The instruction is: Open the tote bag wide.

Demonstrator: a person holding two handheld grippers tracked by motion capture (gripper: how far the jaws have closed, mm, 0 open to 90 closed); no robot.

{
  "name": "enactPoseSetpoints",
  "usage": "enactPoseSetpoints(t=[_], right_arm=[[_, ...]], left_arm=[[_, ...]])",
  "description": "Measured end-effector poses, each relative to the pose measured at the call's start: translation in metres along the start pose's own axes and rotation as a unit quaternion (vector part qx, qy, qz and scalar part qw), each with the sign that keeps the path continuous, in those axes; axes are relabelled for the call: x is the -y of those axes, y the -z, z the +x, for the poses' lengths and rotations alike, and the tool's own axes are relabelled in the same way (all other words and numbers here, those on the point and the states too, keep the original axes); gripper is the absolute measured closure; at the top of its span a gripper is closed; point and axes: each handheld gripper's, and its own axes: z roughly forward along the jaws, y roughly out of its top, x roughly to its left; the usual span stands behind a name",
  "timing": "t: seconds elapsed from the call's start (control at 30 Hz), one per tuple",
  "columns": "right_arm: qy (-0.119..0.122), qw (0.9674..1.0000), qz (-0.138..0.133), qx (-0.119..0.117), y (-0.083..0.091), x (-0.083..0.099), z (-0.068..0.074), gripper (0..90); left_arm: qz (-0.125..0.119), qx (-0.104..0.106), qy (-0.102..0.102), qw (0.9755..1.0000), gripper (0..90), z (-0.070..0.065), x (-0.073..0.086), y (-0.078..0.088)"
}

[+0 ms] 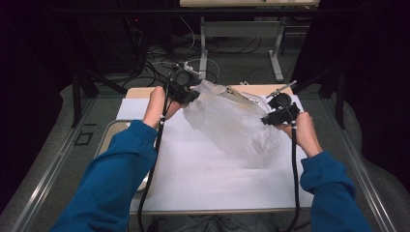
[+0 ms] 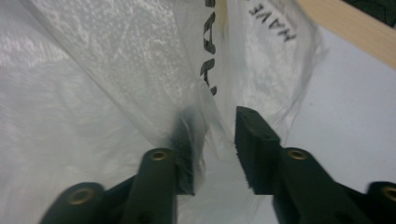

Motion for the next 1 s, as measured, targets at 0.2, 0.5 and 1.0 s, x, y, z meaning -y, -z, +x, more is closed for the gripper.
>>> enactPoseSetpoints(t=[0.2,0.5,1.0], right_arm=[[-0.004,0.9998,-0.001,-0.022,-0.013,0.014,0.010,43.1],[-0.001,0.9962,0.015,-0.085,-0.018,0.036,0.032,6.1],[0.010,0.9893,-0.021,-0.144,-0.008,0.011,0.055,0.0]], left_arm=[[0.015,-0.005,0.011,0.9998,89.3,-0.001,0.005,-0.008],[0.028,-0.014,0.018,0.9994,89.4,-0.001,0.009,-0.017],[0.049,-0.002,0.010,0.9987,89.5,-0.016,0.015,-0.040]])
